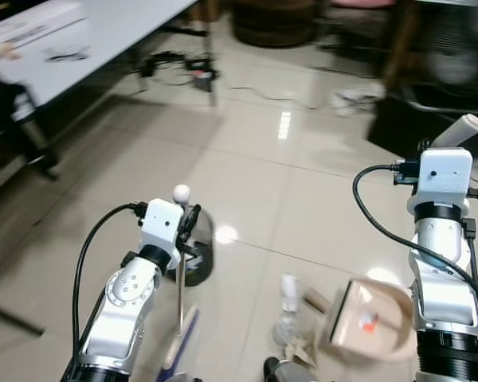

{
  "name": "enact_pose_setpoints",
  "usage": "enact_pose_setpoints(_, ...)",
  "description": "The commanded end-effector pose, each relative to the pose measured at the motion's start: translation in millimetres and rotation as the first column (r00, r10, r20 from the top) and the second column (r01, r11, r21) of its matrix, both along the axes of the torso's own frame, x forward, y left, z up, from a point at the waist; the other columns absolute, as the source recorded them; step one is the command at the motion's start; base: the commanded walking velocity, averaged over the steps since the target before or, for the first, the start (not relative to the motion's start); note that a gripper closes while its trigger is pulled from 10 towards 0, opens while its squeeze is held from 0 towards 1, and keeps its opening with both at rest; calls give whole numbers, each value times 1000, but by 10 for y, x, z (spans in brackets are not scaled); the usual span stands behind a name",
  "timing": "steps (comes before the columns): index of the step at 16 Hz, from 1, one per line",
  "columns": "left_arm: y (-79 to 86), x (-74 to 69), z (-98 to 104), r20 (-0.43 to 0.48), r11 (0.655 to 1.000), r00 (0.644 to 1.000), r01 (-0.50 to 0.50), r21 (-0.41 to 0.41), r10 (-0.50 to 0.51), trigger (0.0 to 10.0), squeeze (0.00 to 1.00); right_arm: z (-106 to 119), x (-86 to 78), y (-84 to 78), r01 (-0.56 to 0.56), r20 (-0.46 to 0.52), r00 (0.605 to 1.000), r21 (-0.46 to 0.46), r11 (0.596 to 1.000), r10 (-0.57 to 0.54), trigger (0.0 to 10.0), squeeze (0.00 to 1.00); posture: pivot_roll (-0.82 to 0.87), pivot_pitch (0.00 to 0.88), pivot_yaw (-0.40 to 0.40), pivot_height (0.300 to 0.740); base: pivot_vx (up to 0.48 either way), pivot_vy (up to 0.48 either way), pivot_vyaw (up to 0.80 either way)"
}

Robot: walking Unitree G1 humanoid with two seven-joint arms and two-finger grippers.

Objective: Sweep floor

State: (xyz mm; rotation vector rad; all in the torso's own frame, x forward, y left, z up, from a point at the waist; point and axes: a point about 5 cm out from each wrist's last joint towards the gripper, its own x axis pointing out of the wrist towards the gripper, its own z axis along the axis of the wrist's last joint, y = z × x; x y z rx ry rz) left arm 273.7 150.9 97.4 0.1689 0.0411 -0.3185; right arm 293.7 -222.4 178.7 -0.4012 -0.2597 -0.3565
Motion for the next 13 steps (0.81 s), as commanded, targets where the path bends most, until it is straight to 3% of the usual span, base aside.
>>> enact_pose_setpoints(1,11,4,75,26,1000,1000,5,-4,-5,10000,0,147,-35,24,-11,55,998,-23,1000,12,10000,0,-23,54,52,740,0,0,-800)
enact_pose_setpoints(4,4,-9,98,29,999,1000,12,-29,-11,10000,0,138,-68,31,-14,30,999,18,1000,13,10000,0,-21,46,49,740,0,0,-800)
enact_pose_setpoints(6,0,-11,107,29,999,999,16,-32,-15,10000,0,103,-68,29,-18,23,1000,93,995,16,10000,0,-21,42,49,740,0,0,-800)
enact_pose_setpoints(8,-6,-9,110,28,999,999,21,-31,-20,10000,0,14,-62,38,-21,-16,1000,191,981,25,10000,0,-21,40,49,740,0,0,0)
enact_pose_setpoints(13,-9,6,137,32,999,999,32,-24,-31,10000,0,-63,-100,101,-44,-61,996,214,976,58,10000,0,-21,39,52,740,0,0,0)
